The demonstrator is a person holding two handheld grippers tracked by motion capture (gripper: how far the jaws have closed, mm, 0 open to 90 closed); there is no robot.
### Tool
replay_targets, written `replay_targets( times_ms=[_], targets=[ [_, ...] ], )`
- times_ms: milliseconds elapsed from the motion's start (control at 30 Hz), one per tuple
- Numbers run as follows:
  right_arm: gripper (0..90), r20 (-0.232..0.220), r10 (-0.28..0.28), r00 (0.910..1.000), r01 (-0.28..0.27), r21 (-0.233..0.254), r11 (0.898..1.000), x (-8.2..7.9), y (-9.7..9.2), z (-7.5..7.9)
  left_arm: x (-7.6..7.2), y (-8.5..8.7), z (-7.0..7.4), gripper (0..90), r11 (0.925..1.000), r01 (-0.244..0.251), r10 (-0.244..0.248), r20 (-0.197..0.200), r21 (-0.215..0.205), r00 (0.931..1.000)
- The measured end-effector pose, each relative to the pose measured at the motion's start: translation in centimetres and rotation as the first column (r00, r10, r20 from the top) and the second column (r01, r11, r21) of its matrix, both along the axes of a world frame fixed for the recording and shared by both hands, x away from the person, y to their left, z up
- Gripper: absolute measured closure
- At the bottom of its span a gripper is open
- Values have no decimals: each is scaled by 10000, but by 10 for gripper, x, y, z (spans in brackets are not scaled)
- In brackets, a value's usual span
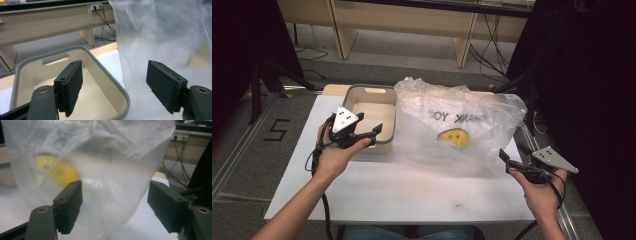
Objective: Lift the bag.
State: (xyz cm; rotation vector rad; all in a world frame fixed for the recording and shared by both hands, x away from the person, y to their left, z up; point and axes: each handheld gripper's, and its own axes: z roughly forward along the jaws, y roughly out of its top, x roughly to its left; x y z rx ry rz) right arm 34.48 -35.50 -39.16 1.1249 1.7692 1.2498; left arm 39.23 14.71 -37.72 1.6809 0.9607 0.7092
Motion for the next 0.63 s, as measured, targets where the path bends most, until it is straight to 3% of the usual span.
replay_targets(
  times_ms=[100,233,367,633],
  targets=[
    [295,-144,237,9996,-237,47,9997,-7,0,-7,-12,2,-16,291,9990,293,-288,-138,326,9995],
    [296,-353,525,9980,-520,128,9986,-14,1,-16,-23,6,-31,290,9982,429,-414,-341,430,9986],
    [295,-462,680,9966,-673,154,9976,-16,2,-20,-29,7,-37,289,9968,478,-459,-310,636,9985],
    [296,-524,691,9962,-675,324,9972,-17,1,-28,-33,9,-46,284,9968,503,-476,-438,626,9979]
  ],
)
